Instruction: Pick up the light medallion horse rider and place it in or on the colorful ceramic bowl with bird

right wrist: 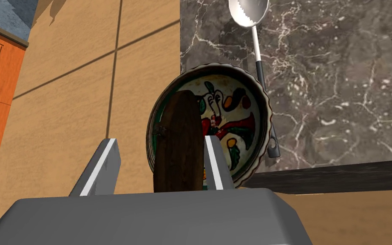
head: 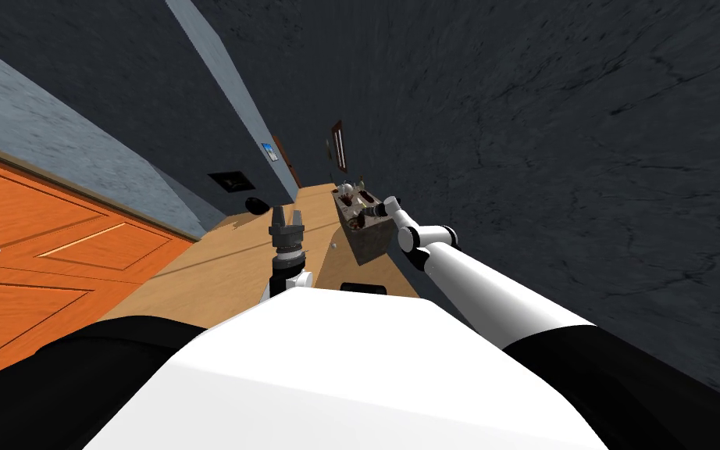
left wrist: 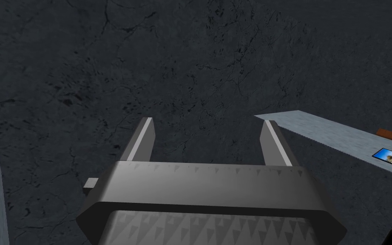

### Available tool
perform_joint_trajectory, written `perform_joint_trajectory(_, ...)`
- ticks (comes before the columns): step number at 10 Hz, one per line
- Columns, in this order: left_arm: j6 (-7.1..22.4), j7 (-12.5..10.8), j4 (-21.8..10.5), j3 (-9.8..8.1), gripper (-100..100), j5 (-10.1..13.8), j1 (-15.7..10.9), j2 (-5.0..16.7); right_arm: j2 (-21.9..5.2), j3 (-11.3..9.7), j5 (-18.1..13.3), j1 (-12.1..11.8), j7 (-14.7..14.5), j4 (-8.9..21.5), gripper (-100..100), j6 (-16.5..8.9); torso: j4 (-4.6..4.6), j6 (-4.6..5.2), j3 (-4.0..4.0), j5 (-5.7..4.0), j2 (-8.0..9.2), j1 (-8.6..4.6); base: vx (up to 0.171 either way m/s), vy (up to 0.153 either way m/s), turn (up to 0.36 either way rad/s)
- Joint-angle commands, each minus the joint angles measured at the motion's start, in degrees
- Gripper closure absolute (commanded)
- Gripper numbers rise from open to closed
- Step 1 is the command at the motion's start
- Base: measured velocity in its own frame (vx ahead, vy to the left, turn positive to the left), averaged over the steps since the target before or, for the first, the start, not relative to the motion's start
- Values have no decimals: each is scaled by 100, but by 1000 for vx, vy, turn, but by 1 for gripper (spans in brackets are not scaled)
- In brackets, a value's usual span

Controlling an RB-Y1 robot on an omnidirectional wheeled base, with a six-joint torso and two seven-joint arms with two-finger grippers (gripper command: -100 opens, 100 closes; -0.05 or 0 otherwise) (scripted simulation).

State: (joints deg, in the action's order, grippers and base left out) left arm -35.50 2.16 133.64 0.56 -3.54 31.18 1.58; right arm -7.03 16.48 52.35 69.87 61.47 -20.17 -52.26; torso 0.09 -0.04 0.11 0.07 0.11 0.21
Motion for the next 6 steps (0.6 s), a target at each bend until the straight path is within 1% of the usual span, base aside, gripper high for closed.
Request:
perform_joint_trajectory(1, 0, 0, 0, 0, 0, 0, 0, 0, 0, 0, 0, 0, 0, 0, -100, 0, 0, 0, 0, 0, 0, 0, 0, 0, 0)
perform_joint_trajectory(4, 0, 0, 0, 0, 0, 0, 0, 0, 0, 0, 0, 0, 0, 0, -100, 0, 1, 1, 1, -2, 2, -8, 0, 0, 0)
perform_joint_trajectory(5, 0, 0, 0, 0, 0, 0, 0, 0, 0, 0, 0, 0, 0, 0, 0, 0, 1, 1, 1, -2, 2, -8, 0, 0, 0)
perform_joint_trajectory(6, 0, 0, 0, 0, 0, 0, 0, 0, 68, 181, -286, 56, 203, -61, -100, 41, 1, 1, 1, -2, 2, -8, 0, -61, 159)
